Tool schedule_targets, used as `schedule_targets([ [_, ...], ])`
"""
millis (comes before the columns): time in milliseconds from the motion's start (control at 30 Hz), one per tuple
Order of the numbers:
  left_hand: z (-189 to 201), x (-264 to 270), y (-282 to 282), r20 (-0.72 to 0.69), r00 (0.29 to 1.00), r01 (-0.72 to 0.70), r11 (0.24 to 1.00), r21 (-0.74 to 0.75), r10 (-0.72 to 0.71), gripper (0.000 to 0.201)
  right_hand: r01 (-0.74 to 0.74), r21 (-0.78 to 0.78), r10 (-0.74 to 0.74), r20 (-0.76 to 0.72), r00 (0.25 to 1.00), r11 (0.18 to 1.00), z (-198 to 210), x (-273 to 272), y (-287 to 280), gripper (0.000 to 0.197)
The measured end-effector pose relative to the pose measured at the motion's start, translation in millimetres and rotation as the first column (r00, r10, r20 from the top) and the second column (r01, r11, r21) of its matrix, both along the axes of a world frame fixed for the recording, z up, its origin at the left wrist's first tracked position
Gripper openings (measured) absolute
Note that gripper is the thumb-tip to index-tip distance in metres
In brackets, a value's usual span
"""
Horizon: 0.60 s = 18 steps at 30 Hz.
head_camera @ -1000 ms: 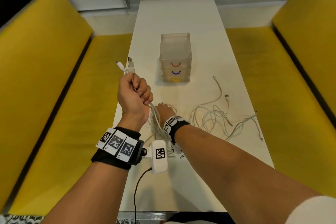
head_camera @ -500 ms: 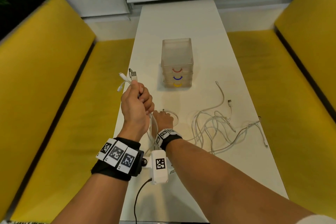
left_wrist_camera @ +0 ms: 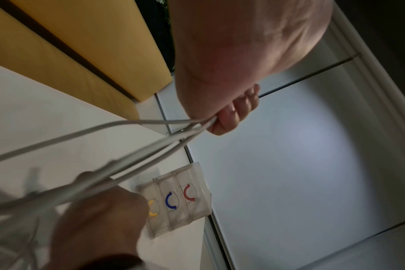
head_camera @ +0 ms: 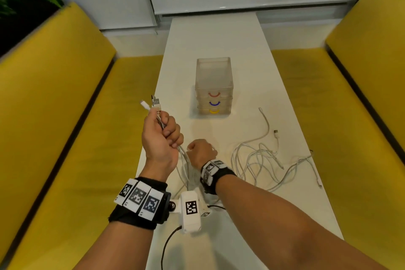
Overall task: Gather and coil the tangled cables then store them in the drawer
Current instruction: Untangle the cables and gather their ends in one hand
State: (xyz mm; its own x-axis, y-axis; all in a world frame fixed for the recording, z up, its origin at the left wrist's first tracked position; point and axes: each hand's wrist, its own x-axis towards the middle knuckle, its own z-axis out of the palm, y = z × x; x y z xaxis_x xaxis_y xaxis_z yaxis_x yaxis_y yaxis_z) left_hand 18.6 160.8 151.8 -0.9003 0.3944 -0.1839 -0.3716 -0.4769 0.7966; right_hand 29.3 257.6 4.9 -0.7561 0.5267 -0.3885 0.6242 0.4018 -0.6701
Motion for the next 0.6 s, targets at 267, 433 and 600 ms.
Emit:
schedule_targets([
  [267,3.9,4.8,-2.4,0.001,1.0,-0.008,1.0,0.0,0.008,0.034,0.004,-0.473,-0.221,-0.404,0.887,0.881,75.2,40.1,41.1,0.013],
  [433,4.4,10.3,-2.8,-0.125,0.992,-0.035,0.995,-0.092,0.023,0.037,-0.058,-0.528,-0.273,-0.527,0.805,0.848,128.0,71.1,46.6,0.01],
  [600,13.3,21.7,2.2,-0.206,0.979,-0.044,0.986,-0.159,0.011,0.034,-0.082,-0.569,-0.316,-0.564,0.763,0.818,169.6,85.4,36.9,0.011],
])
